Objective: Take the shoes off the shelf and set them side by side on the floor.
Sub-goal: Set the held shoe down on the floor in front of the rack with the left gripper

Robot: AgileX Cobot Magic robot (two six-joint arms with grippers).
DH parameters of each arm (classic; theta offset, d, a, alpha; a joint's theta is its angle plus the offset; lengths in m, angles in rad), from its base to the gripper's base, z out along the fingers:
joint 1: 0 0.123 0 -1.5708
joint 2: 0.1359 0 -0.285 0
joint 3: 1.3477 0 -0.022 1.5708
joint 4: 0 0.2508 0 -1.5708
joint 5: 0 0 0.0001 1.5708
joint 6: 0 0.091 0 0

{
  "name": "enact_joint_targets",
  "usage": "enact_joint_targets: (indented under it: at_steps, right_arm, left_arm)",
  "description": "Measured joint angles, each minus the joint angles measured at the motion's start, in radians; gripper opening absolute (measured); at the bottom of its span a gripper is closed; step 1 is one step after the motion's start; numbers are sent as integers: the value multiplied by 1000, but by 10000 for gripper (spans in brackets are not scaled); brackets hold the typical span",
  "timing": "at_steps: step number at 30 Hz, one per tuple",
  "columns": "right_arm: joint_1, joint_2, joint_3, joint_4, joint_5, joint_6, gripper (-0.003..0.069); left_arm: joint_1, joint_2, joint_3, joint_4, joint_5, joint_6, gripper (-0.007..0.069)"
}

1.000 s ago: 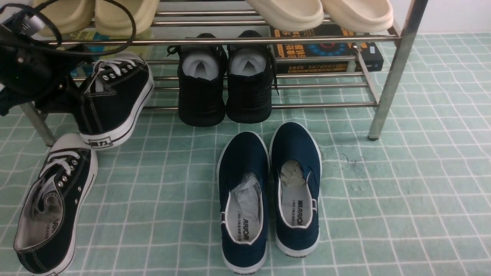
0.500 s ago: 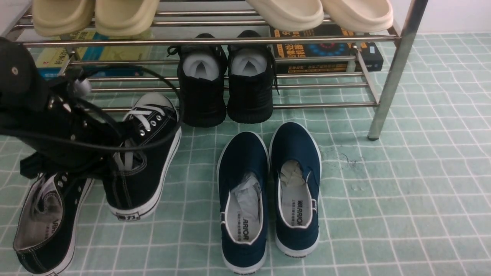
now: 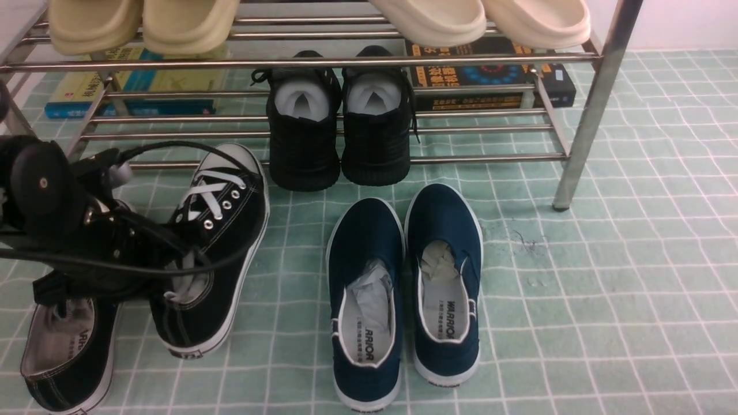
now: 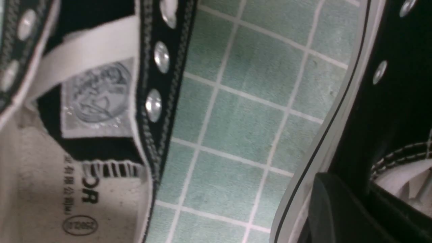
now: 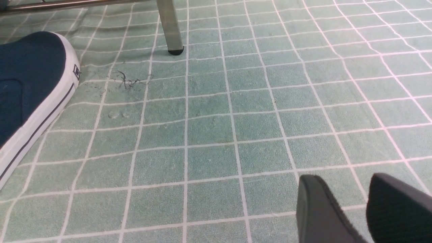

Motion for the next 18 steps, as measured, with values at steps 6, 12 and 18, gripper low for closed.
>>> enact_joint_targets:
  at_steps: [6,12,18]
  right_arm:
    - [0,0,0,0,0,0,239]
    - [0,0,0,0,0,0,239]
    - [0,0,0,0,0,0,239]
  left_arm:
    - [0,-2,21,8,26,-1,22]
    - [0,-3,84,11,49,-42,22]
    - [0,-3,103,31,9,-52,22]
